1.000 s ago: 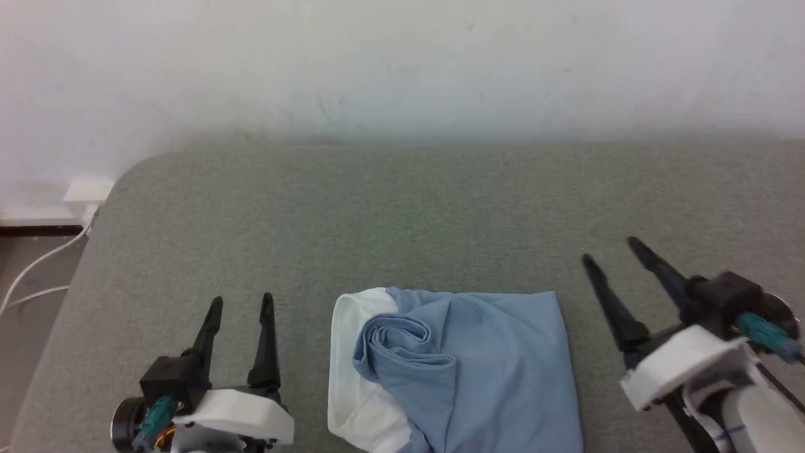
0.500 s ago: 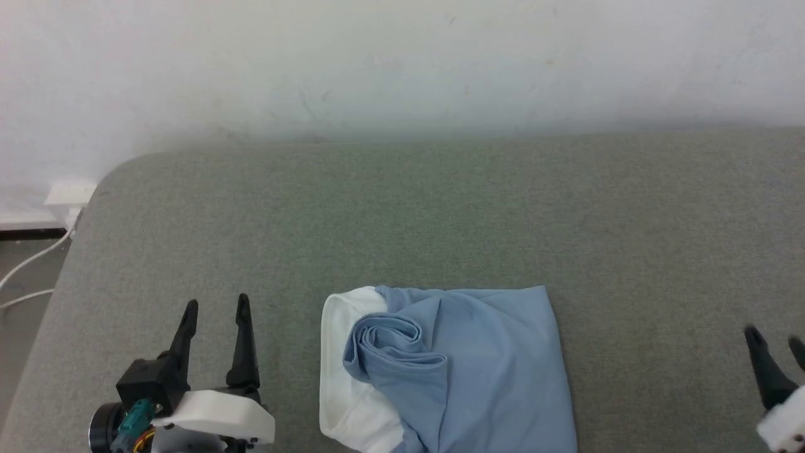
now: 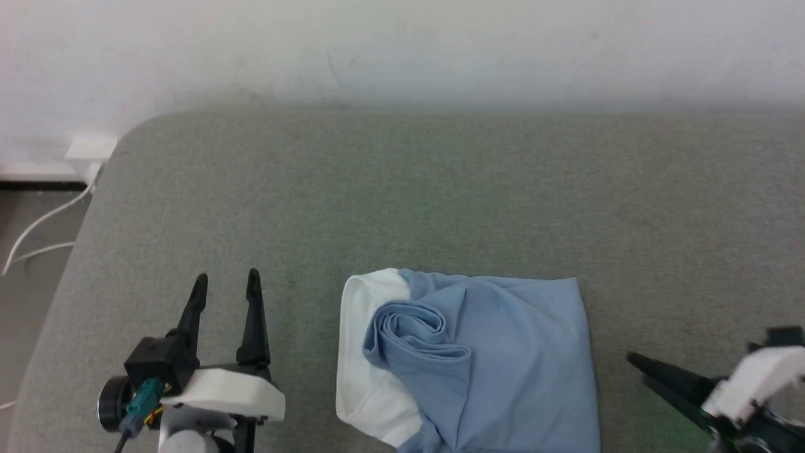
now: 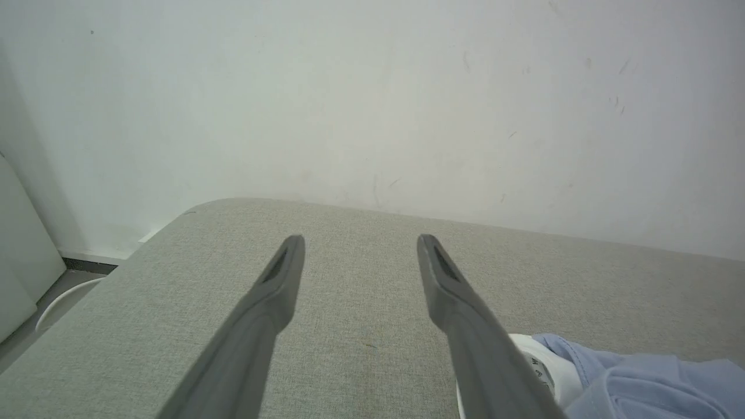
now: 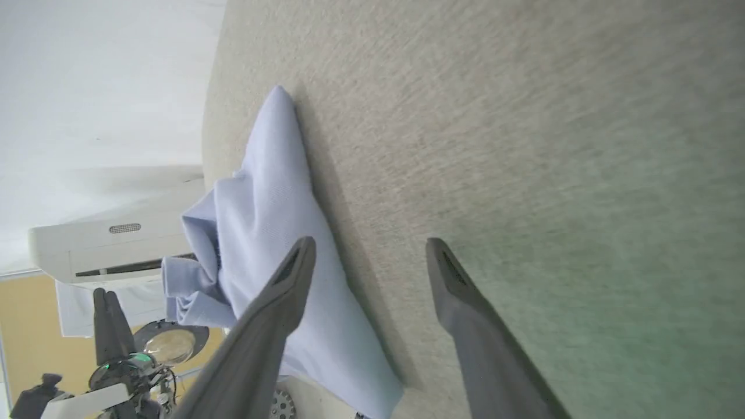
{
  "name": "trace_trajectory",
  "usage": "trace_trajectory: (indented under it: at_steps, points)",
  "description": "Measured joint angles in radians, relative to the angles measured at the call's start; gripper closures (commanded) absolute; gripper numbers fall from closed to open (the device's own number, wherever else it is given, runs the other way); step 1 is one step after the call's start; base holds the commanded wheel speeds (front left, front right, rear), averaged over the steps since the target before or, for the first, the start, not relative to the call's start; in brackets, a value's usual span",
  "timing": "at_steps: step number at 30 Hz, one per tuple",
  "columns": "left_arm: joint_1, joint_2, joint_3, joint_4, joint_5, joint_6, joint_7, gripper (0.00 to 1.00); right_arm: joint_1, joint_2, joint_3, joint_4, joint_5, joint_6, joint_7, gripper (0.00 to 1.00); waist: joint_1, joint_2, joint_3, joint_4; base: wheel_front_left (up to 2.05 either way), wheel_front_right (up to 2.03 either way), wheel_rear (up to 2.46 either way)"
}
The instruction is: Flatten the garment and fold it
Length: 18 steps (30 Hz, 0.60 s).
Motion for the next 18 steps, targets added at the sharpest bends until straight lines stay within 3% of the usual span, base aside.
trace_trajectory:
  at_steps: [9, 10, 11, 12, 18]
  points:
    - [-0.033, -0.013, 0.017, -0.029, 0.038, -0.025, 0.0, 0.0, -0.11, 0.02, 0.153, 0.137, 0.126, 0.0, 0.039, 0.0, 0.0001, 0.0, 0.042, 0.057, 0.0, 0.0, 0.0]
    - [-0.033, -0.015, 0.018, -0.029, 0.04, -0.025, 0.0, 0.0, -0.114, 0.021, 0.17, 0.145, 0.126, 0.001, 0.039, 0.51, 0.0, 0.0, 0.044, 0.064, 0.0, 0.0, 0.0]
    - [-0.033, -0.017, 0.019, -0.027, 0.044, -0.029, 0.0, 0.0, -0.117, 0.02, 0.185, 0.153, 0.124, 0.001, 0.038, 0.94, 0.0, 0.0, 0.046, 0.07, 0.0, 0.0, 0.0]
    - [-0.033, -0.02, 0.021, -0.025, 0.046, -0.033, 0.0, 0.0, -0.12, 0.018, 0.201, 0.159, 0.122, 0.002, 0.038, 1.0, 0.0, 0.0, 0.047, 0.076, 0.0, 0.0, 0.0]
    - [-0.024, -0.026, 0.03, 0.001, 0.056, -0.042, 0.0, 0.0, -0.123, -0.005, 0.273, 0.161, 0.085, 0.0, -0.01, 1.0, 0.0, 0.0, 0.022, 0.09, 0.0, 0.0, 0.0]
